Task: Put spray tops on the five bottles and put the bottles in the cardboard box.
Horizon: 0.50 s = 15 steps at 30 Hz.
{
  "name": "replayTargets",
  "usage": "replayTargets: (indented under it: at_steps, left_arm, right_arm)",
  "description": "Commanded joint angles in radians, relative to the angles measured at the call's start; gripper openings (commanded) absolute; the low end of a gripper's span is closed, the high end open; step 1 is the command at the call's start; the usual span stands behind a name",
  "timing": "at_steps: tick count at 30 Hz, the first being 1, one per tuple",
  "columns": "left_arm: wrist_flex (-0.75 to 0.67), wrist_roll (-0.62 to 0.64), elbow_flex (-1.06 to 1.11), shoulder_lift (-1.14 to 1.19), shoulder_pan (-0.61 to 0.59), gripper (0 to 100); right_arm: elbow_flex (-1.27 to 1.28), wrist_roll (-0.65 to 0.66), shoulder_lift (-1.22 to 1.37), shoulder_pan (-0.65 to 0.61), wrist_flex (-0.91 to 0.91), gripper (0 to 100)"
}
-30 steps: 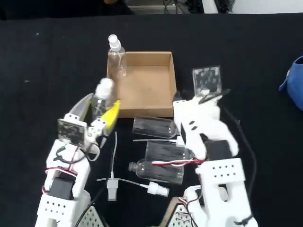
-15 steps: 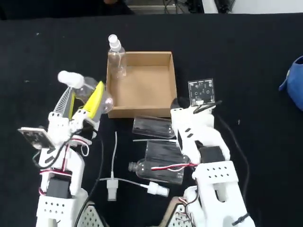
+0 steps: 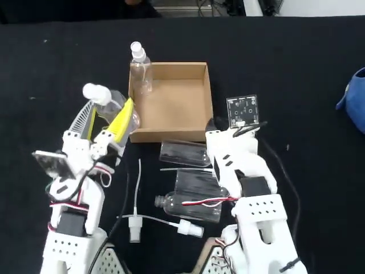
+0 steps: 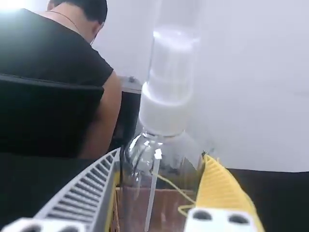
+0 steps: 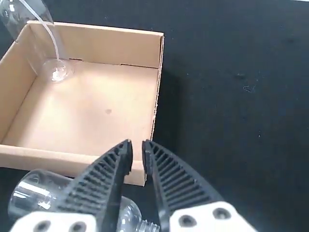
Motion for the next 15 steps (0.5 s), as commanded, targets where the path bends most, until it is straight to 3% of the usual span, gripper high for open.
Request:
replayTargets:
  at_steps: [1, 5, 10, 15]
  left_arm:
    - [-0.029, -0.009, -0.219, 0.232, 0.01, 3]
    - [-0.078, -0.006, -0.314, 0.445, 0.01, 3]
    - [-0.411, -0.002, -0.289, 0.686, 0.016, 3]
    - [-0.575, 0.0, -0.325, 0.934, 0.036, 3]
  right_arm:
    - [-0.007, 0.002, -0.016, 0.029, -0.031, 1.8]
    - [-0.007, 0.003, -0.016, 0.029, -0.032, 1.8]
    - [0.015, 0.002, -0.012, 0.064, -0.095, 1.7]
    - [0.062, 0.0, -0.01, 0.164, -0.204, 1.7]
